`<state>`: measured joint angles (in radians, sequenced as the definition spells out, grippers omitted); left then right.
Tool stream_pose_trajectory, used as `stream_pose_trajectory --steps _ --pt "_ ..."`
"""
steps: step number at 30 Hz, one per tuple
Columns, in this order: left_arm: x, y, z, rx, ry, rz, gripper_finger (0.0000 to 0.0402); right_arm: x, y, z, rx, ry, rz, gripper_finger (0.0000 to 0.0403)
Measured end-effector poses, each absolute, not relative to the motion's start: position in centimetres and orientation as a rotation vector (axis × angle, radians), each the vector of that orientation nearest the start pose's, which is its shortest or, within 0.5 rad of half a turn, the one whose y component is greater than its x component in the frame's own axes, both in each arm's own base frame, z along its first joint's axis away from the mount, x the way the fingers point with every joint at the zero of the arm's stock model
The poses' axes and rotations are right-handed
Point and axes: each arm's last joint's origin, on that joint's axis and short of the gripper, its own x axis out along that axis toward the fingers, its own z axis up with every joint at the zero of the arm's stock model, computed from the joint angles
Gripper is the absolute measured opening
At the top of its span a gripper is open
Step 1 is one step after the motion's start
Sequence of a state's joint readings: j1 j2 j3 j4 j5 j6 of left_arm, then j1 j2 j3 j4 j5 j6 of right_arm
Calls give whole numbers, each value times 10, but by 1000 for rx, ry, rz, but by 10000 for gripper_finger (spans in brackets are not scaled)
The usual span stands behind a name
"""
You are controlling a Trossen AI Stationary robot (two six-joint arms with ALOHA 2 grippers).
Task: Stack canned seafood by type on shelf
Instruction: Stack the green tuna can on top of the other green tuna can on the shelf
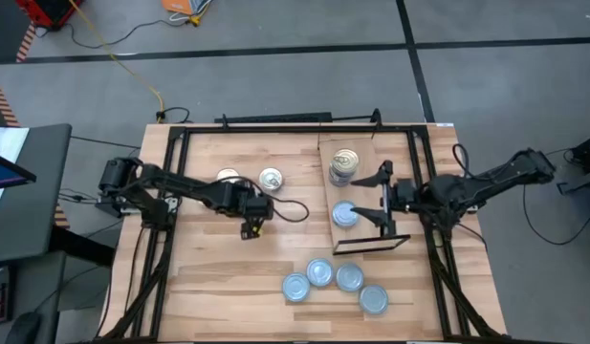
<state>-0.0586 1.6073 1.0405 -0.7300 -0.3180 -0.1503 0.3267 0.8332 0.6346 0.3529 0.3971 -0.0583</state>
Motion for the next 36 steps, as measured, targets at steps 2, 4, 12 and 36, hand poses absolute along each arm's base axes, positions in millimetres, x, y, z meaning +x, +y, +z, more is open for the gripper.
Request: stream_pose_trajectory --steps 2,4,12,36 --pt "294 1 195 110 1265 326 348 185 48 321 15 -127 -85 329" --pt "293 12 194 94 1281 328 361 190 48 317 22 -104 -92 329" --pt "281 38 172 -190 1299 148 355 211 45 310 41 -44 -131 329" --pt "235 -78 226 -47 1060 -11 268 286 82 289 47 194 -87 329"
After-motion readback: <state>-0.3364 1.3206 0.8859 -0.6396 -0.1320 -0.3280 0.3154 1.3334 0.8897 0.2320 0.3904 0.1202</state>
